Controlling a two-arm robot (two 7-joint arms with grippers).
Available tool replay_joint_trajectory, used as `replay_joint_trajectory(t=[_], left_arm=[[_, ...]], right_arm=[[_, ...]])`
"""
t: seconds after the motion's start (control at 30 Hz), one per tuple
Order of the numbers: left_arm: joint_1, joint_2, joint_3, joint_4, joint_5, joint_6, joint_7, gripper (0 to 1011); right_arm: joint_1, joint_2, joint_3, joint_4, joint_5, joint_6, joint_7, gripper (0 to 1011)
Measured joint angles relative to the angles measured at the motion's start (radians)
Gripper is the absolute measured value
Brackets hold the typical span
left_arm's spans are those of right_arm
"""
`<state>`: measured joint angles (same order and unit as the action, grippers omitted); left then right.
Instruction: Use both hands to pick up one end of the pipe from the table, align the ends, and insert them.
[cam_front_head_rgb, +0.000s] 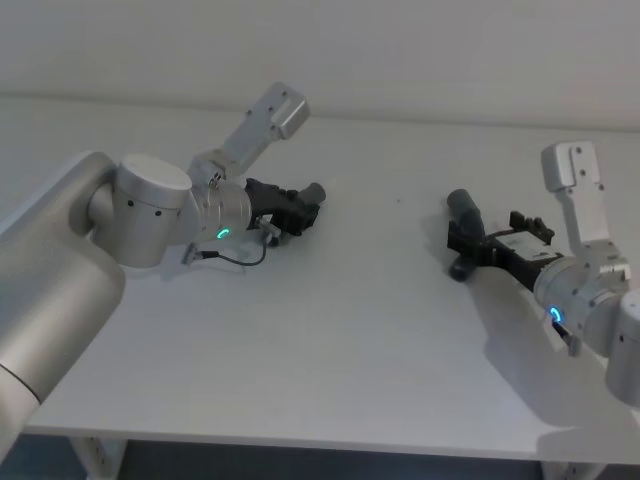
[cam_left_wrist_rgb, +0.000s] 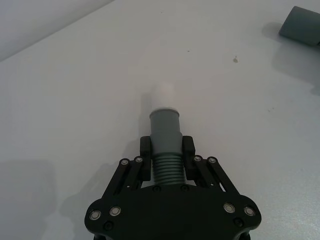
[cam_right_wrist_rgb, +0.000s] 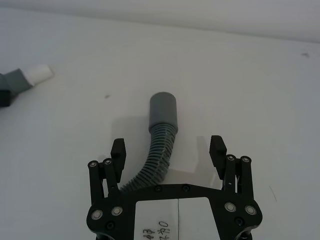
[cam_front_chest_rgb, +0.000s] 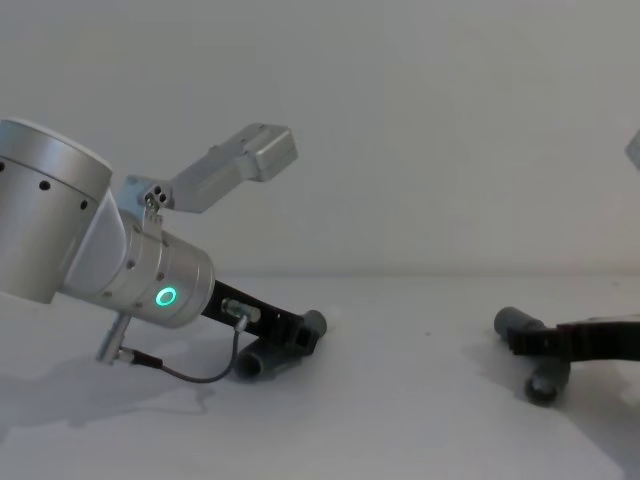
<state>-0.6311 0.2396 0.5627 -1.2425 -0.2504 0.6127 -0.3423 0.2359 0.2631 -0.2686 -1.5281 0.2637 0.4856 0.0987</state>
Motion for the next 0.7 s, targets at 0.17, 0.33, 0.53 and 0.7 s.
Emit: replay_joint_trajectory(t=[0.17,0.33,0.53,0.7], left_arm=[[0.0,0.0,0.0,0.0,0.0,0.0,0.0,354],[0.0,0.0,0.0,0.0,0.0,0.0,0.0,354],[0.0,0.0,0.0,0.0,0.0,0.0,0.0,354],[0.0,0.0,0.0,0.0,0.0,0.0,0.0,354]], right_arm=[[0.013,-0.001,-0.004,0.014,-0.008,0.018,0.0,1001],[0.031,0.002,-0.011,0.031,-0.018,0.038,0.007,1001],[0.043,0.004,-0.016,0.042,-0.025,0.054,0.014,1001],[0.052,0.006,-0.019,0.048,-0.031,0.064,0.019,928]])
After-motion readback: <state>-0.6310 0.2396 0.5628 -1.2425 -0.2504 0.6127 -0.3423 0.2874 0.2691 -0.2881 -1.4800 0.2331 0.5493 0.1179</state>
